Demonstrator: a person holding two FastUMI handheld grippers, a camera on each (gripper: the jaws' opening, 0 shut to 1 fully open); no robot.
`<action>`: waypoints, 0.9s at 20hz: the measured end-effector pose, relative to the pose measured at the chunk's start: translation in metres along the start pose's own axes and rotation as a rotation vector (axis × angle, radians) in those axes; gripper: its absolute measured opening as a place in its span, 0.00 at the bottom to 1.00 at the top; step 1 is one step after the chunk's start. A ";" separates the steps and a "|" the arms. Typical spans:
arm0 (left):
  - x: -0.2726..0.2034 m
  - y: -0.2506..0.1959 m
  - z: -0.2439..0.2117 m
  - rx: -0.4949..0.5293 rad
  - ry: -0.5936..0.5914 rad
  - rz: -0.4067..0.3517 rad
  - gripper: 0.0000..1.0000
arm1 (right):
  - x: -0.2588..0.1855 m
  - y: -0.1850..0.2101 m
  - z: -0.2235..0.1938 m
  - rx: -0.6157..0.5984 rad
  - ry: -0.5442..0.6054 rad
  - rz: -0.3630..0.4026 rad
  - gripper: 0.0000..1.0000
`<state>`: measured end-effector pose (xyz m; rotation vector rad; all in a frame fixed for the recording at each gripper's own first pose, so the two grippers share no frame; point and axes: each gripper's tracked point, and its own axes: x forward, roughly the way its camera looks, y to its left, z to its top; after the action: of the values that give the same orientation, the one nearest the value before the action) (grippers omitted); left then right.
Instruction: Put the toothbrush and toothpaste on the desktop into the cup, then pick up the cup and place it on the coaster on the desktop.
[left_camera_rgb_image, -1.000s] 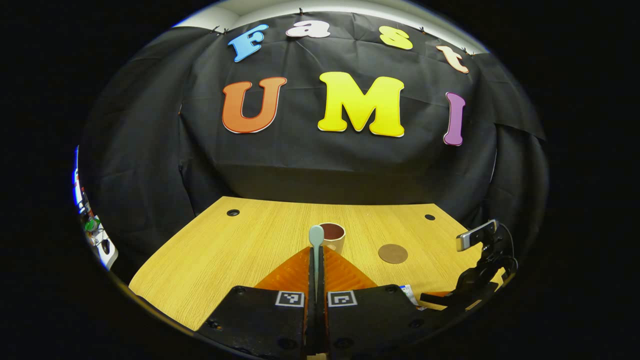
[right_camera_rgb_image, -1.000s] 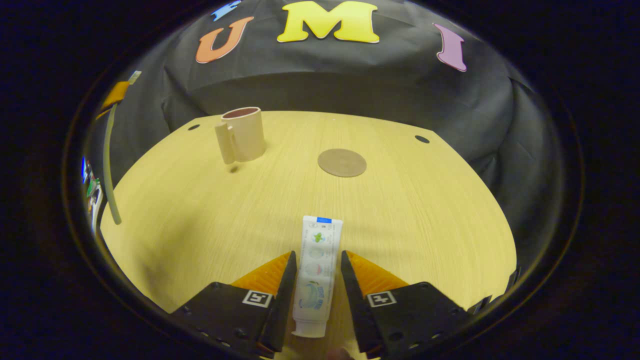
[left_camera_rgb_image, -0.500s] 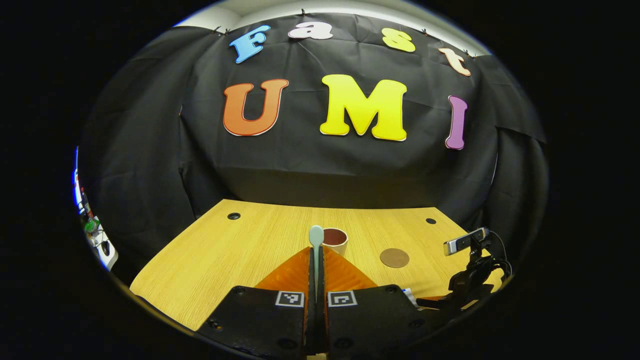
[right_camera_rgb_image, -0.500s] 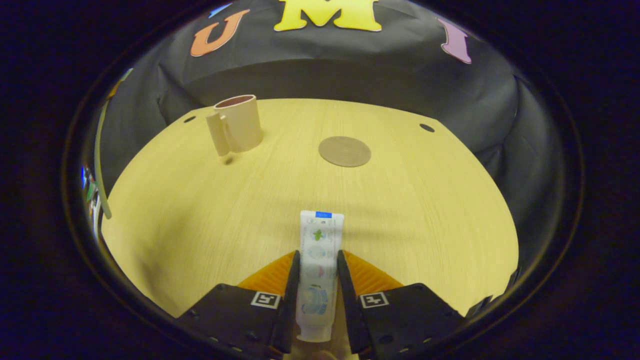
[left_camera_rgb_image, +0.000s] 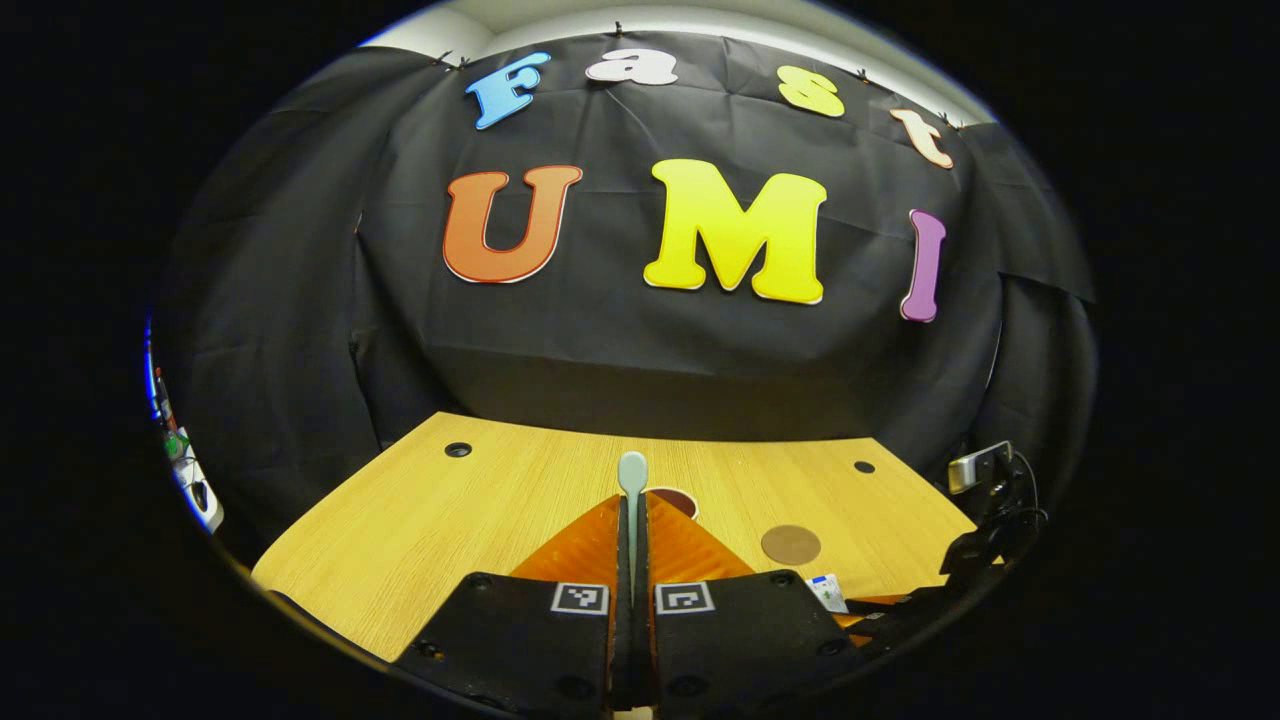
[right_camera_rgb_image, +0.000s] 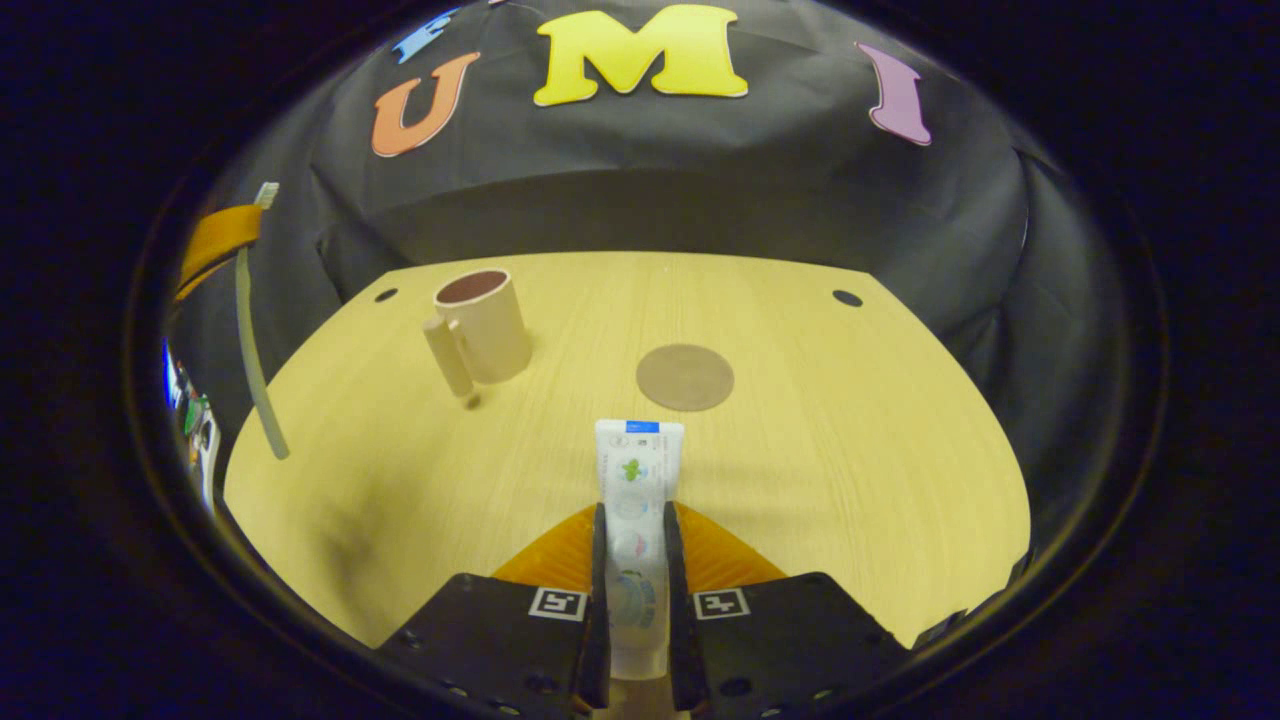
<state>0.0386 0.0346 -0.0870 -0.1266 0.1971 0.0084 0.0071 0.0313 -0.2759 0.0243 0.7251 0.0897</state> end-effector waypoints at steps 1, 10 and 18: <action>0.009 0.000 0.006 -0.004 -0.015 -0.003 0.03 | -0.002 0.001 0.007 0.002 -0.016 0.003 0.24; 0.097 -0.006 0.043 0.017 -0.156 -0.049 0.03 | -0.008 -0.015 0.028 0.045 -0.056 -0.011 0.24; 0.150 -0.025 0.060 0.028 -0.247 -0.070 0.03 | 0.008 -0.032 0.036 0.049 -0.034 -0.016 0.24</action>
<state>0.1982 0.0171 -0.0553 -0.1030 -0.0536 -0.0480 0.0396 0.0000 -0.2562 0.0670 0.6934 0.0556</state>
